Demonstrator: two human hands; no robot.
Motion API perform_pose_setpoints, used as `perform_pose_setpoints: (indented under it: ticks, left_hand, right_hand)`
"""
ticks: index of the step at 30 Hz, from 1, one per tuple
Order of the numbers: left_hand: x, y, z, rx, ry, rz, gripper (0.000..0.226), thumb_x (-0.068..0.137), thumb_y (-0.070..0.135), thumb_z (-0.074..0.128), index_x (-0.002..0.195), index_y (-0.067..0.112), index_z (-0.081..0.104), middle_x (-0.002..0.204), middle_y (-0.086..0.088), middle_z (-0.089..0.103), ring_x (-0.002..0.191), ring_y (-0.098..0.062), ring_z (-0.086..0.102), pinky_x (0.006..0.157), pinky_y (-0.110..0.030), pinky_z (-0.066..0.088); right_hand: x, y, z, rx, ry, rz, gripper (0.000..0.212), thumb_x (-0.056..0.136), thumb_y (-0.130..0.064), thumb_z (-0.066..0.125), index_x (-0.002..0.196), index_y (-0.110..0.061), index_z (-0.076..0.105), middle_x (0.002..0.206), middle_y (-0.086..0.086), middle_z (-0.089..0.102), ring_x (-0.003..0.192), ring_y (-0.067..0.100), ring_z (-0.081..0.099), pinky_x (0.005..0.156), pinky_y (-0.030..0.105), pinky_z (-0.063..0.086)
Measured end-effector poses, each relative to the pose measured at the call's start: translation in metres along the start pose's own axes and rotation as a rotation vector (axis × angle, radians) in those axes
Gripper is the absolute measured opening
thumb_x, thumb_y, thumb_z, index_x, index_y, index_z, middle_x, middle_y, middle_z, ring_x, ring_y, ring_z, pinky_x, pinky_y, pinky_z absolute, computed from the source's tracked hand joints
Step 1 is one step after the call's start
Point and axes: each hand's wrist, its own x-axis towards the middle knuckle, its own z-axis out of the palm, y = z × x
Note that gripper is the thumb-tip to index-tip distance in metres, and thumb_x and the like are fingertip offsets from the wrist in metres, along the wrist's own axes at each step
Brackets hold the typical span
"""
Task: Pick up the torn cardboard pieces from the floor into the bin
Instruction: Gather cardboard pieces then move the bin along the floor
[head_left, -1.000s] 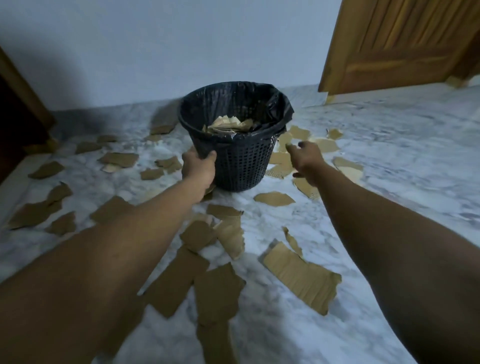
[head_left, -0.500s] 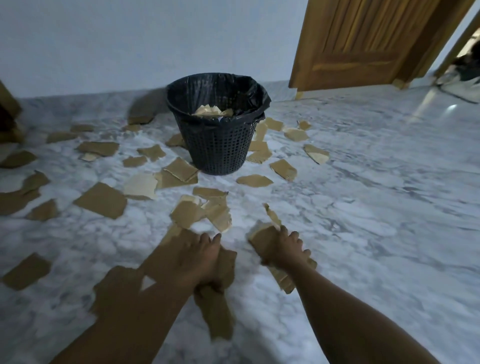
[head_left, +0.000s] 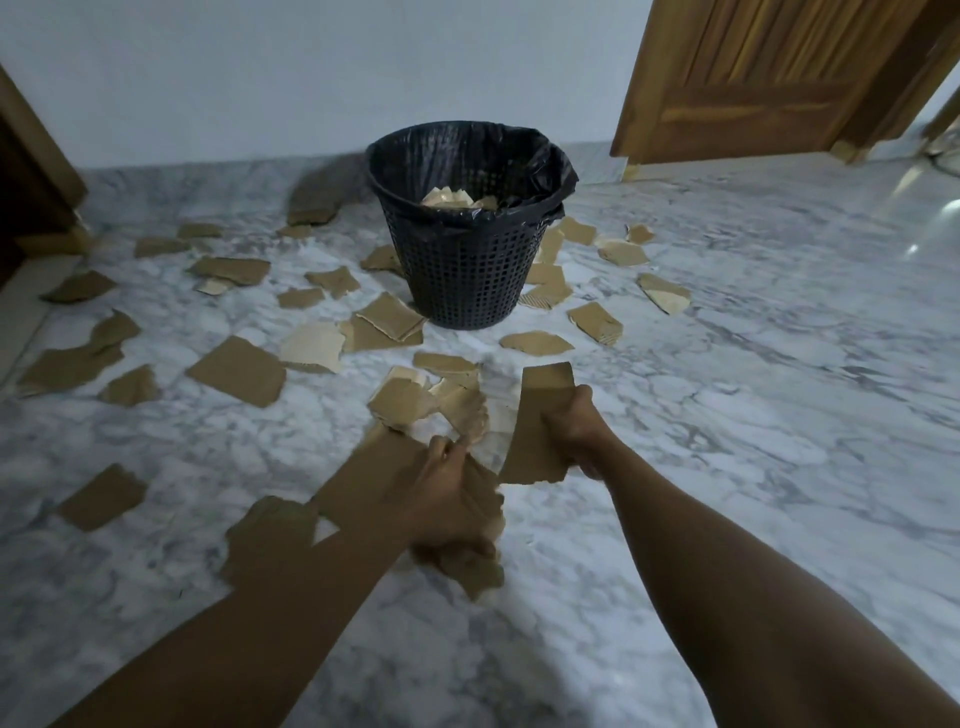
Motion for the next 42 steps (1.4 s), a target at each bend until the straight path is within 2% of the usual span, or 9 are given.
perform_pose_setpoints:
  ticks: [4,7,13,18,23,27,32,37,42]
  left_hand:
    - [-0.005,-0.017,0.02,0.258,-0.084,0.07,0.097,0.054,0.093,0.042,0.125,0.027,0.042,0.127,0.007,0.044,0.124,-0.02,0.045,0.102,-0.047,0.041]
    - [-0.007,-0.022,0.02,0.209,-0.017,0.075,0.11,0.054,0.071,0.074,0.142,0.024,0.03,0.148,-0.001,0.031,0.138,-0.026,0.032,0.11,-0.051,0.031]
    - [0.015,-0.018,0.009,0.238,-0.168,-0.016,0.144,0.049,0.063,0.086,0.156,0.022,-0.001,0.163,-0.005,0.001,0.15,-0.029,0.006,0.119,-0.046,0.023]
    - [0.03,-0.01,0.009,0.291,-0.161,-0.08,0.16,0.037,0.056,0.094,0.154,0.029,-0.011,0.155,-0.005,0.022,0.141,-0.033,0.026,0.108,-0.05,0.037]
    - [0.041,-0.001,0.004,0.349,-0.174,-0.093,0.109,0.037,0.051,0.094,0.126,0.021,0.039,0.124,-0.004,0.055,0.112,-0.027,0.054,0.089,-0.044,0.05]
    - [0.046,-0.002,0.001,0.201,-0.146,-0.113,0.07,0.058,0.046,0.087,0.109,0.024,0.043,0.116,-0.003,0.061,0.098,-0.025,0.06,0.084,-0.043,0.055]
    - [0.039,-0.027,-0.052,0.085,-0.199,-0.203,0.07,0.076,0.05,0.078,0.127,0.01,0.053,0.122,-0.008,0.063,0.104,-0.023,0.06,0.09,-0.031,0.05]
    - [-0.005,-0.093,-0.084,0.264,-0.247,-0.504,0.092,0.071,0.06,0.077,0.137,0.005,0.045,0.136,-0.016,0.044,0.115,-0.031,0.055,0.095,-0.037,0.051]
    - [-0.045,-0.139,-0.056,0.187,-0.178,-0.653,0.107,0.064,0.06,0.082,0.145,0.01,0.033,0.149,-0.015,0.029,0.128,-0.033,0.043,0.104,-0.037,0.043]
  right_hand:
    - [-0.008,0.004,-0.005,0.039,0.02,-0.053,0.045,0.09,0.0,0.05,0.129,-0.01,0.03,0.121,0.016,0.049,0.107,0.032,0.056,0.085,0.057,0.056]
    - [-0.011,0.009,-0.015,0.029,0.063,-0.052,0.04,0.091,0.001,0.046,0.128,-0.011,0.035,0.111,0.012,0.054,0.1,0.03,0.058,0.087,0.054,0.055]
    - [-0.009,0.023,-0.027,-0.156,0.017,0.012,0.031,0.094,-0.017,0.047,0.123,-0.007,0.052,0.114,0.015,0.061,0.101,0.033,0.06,0.086,0.044,0.054]
    - [-0.011,0.03,-0.024,-0.24,-0.062,0.076,0.043,0.091,-0.024,0.047,0.129,-0.005,0.051,0.116,0.015,0.062,0.103,0.032,0.061,0.092,0.049,0.053]
    - [-0.012,0.028,-0.027,-0.217,-0.089,0.092,0.038,0.092,-0.021,0.052,0.126,-0.004,0.055,0.113,0.013,0.063,0.102,0.031,0.062,0.085,0.042,0.054]
    - [-0.016,0.021,-0.032,-0.17,-0.122,0.13,0.043,0.091,-0.031,0.062,0.125,-0.006,0.058,0.113,0.011,0.064,0.099,0.03,0.063,0.084,0.04,0.053]
    - [-0.024,0.01,-0.01,-0.222,-0.277,0.243,0.061,0.089,-0.05,0.056,0.136,-0.013,0.046,0.116,0.014,0.063,0.1,0.032,0.065,0.083,0.043,0.056]
    - [-0.029,0.013,0.055,-0.647,-0.24,0.106,0.084,0.078,-0.069,0.051,0.146,-0.021,0.037,0.144,0.013,0.039,0.131,0.035,0.037,0.107,0.053,0.036]
    - [-0.043,0.02,0.096,-0.656,-0.037,0.167,0.066,0.083,-0.036,0.064,0.142,-0.019,0.038,0.139,0.012,0.038,0.131,0.034,0.034,0.105,0.054,0.031]
